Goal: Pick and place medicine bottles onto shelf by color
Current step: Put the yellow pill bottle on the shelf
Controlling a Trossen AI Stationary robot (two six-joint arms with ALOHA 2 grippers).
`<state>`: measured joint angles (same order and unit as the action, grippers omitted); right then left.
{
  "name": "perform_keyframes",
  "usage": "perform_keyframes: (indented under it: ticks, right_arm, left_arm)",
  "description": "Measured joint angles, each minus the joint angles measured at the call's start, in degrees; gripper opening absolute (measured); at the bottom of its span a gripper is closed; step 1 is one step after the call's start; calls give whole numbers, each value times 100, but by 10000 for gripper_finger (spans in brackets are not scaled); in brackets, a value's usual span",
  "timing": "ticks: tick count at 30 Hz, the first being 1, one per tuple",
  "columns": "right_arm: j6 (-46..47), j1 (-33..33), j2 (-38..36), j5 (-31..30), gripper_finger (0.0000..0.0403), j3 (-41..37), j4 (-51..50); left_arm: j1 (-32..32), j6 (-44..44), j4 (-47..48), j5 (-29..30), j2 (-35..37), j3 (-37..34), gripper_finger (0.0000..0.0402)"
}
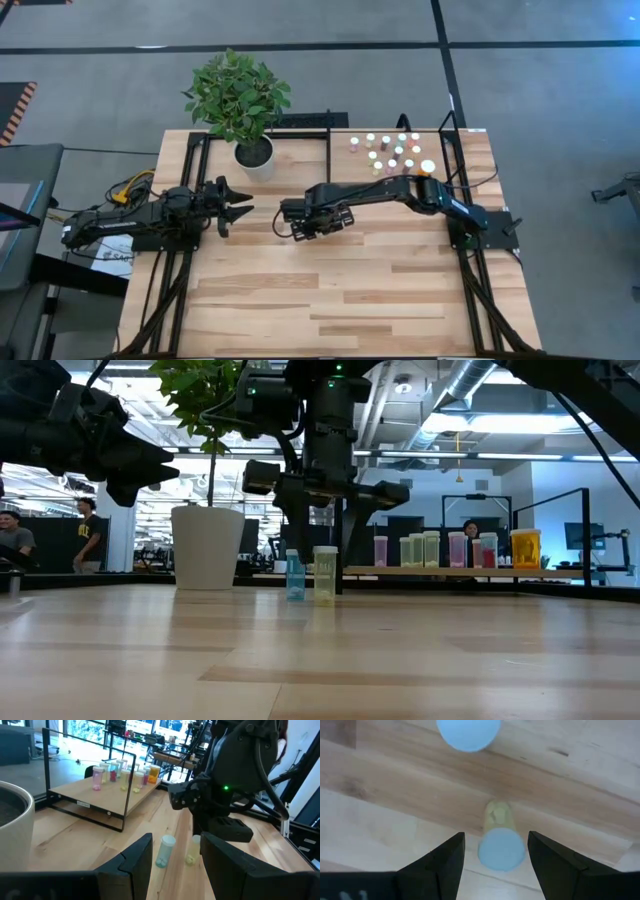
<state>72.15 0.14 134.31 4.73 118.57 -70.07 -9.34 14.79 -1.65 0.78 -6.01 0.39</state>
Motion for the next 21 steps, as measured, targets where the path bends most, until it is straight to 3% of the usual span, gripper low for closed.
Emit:
perform_keyframes:
  ticks: [9,21]
  right_arm:
    - [119,-4,-1,0,234,1,53]
    - [283,-4,-1,0,139,1,87]
  left_arm:
    - [0,-2,1,1,0,1,153]
    - [-1,-1,0,2,1,0,153]
